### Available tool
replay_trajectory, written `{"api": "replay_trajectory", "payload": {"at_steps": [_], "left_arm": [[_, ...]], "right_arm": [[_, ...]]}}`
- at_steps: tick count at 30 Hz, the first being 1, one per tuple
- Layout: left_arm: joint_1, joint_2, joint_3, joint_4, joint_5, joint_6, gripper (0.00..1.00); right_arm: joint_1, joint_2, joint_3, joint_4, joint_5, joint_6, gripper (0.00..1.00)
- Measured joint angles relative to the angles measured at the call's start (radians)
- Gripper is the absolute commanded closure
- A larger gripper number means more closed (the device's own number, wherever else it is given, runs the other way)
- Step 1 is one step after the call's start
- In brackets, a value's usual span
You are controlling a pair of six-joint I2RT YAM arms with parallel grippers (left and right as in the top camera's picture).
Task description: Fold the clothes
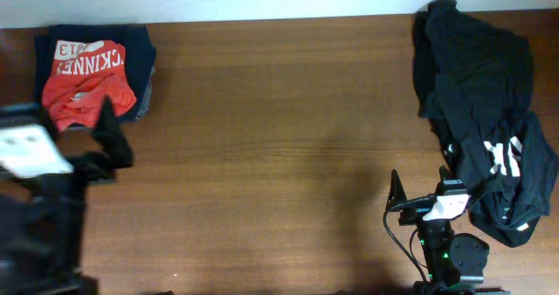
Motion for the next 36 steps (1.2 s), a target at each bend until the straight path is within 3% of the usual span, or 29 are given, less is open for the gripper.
{"api": "replay_trajectory", "payload": {"at_steps": [6,14,22,29,36], "left_arm": [[-0.047,-0.161,-0.506,0.320,0.047,-0.016,0.01],[-0.106,-0.466,-0.832,0.444,-0.034,-0.018,0.01],[-0.107,-0.671,-1.063,0.523,-0.107,-0.019,0.01],[-0.107,-0.721,-1.139,0.533,-0.127,-0.019,0.01],[-0.107,-0.723,-1.162,0.421,-0.148,-0.015,0.01]], "right_arm": [[0.000,0.000,0.000,0.000,0.000,0.000,0.01],[0.000,0.000,0.000,0.000,0.000,0.000,0.01],[0.000,-0.001,0.000,0.000,0.000,0.000,0.01],[0.000,-0.001,0.000,0.000,0.000,0.000,0.01],[0.000,-0.001,0.000,0.000,0.000,0.000,0.02]]}}
